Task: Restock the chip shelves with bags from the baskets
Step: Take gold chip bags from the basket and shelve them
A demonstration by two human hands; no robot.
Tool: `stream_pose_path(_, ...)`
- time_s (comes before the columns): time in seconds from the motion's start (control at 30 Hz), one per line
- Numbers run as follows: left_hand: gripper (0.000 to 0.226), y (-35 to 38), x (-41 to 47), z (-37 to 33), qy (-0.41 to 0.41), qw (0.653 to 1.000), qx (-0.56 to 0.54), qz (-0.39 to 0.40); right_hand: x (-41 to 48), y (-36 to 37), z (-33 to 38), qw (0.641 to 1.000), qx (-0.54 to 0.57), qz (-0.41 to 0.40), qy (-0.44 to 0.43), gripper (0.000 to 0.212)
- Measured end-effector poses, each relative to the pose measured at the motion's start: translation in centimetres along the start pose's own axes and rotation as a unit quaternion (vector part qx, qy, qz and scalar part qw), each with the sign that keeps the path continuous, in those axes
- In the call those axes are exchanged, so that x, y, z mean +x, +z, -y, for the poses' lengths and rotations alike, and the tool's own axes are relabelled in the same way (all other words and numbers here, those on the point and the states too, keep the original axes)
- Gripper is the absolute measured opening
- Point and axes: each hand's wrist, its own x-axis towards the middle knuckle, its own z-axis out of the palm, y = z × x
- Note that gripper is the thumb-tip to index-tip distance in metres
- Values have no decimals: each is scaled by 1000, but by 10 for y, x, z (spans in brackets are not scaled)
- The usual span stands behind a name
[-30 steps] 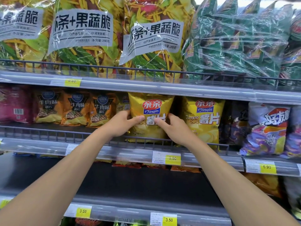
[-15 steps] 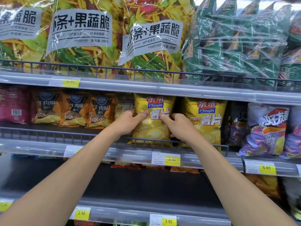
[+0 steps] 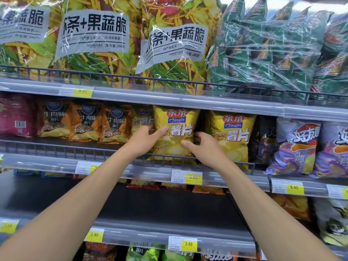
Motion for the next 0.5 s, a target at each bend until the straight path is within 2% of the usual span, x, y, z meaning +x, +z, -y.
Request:
stream_pose_path(0.07,55,-5,-5,3,1,1000,4,7,-7,-1,3,1000,2,4,8,91)
stream_pose_path(0.27,88,-17,-31,5,1,997,82,-10,-30,0,11,999,-41,-9,15,81)
stream_pose_path(0.4,83,-24,-66,21,54,988,144,-17,-64,3,13,998,-33,-44,22,75)
stream_pose_path(0.5,82,-21,-98,39,143,958,245,-25,-101,8,6,993,-84,-81,8,69)
